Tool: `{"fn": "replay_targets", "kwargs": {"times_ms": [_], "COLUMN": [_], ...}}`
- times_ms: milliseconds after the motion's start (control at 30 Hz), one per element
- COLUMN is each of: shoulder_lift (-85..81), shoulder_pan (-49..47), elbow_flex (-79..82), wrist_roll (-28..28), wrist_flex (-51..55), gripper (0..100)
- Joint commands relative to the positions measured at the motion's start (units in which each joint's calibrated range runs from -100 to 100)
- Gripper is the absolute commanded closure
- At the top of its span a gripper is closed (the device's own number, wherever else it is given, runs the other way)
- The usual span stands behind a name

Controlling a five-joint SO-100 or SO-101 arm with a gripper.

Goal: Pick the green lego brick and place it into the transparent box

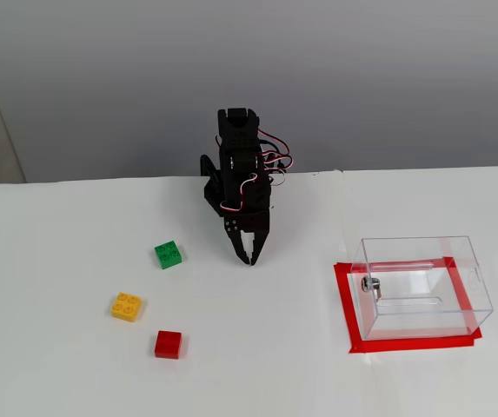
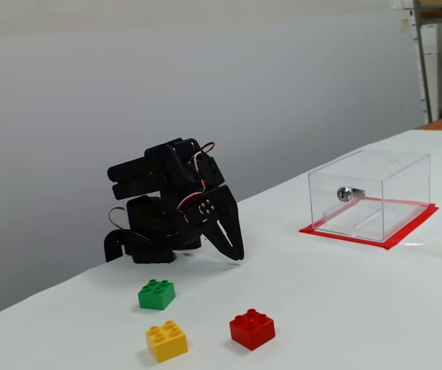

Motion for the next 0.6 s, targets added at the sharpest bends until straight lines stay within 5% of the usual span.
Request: {"fn": "replay_targets", "kwargs": {"times_ms": [0,567], "shoulder_lift": [-0.42,-0.42], "shoulder_pan": [0.11,0.18], "elbow_flex": [-1.70,-1.70], "wrist_roll": [-0.06,-0.11], "wrist_flex": [0.29,0.29], "gripper": [99,99]}}
